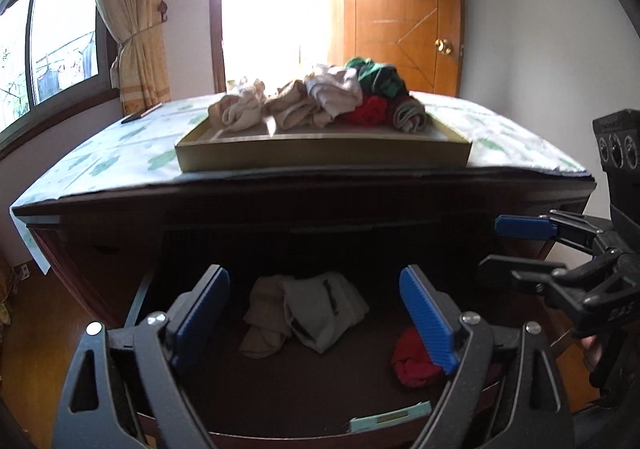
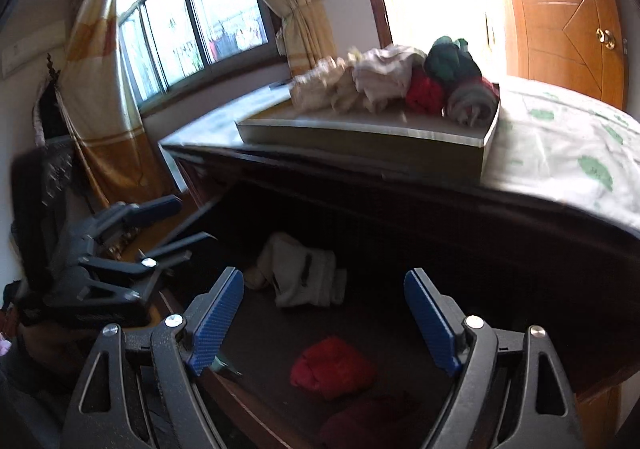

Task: Take underwear out of drawer
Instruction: 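Lower both open tools back into the drawer toward the remaining clothes, then grasp the white sock with the left tool while the right tool grasps the red sock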

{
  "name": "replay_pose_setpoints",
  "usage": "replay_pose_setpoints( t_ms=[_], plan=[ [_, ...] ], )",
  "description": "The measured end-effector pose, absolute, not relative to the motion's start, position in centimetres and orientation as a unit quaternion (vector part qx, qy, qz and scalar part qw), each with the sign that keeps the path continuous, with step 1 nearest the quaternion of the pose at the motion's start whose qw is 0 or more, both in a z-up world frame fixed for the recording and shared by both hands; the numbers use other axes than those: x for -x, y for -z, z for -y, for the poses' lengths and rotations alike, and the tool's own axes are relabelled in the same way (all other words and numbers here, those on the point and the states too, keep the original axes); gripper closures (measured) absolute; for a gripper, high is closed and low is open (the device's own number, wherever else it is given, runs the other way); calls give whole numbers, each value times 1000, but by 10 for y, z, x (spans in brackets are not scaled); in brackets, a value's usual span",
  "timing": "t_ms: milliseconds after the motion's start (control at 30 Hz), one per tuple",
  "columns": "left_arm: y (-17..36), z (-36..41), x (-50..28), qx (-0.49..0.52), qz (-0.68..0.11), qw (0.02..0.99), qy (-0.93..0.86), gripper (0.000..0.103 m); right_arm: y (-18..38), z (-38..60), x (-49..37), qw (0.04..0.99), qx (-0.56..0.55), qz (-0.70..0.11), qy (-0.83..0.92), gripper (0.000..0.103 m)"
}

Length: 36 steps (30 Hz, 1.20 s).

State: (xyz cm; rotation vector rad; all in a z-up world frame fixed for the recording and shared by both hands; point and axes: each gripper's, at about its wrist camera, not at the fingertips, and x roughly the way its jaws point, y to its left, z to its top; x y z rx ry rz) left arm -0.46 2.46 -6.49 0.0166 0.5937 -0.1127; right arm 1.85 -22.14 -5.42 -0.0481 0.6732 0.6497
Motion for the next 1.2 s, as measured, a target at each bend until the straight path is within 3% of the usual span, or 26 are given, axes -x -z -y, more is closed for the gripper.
replay_pose_setpoints(
  t_ms=[533,867,1200],
  plan=[
    [84,-41,-11,-27,-355,934,37,9,88,213,-38,870,81,-391,-290,19],
    [101,-44,-31,-56,-405,912,39,9,117,190,-54,793,157,-488,-330,19],
    [108,-41,-56,-106,-437,892,49,9,141,182,-77,736,155,-559,-348,19]
  ],
)
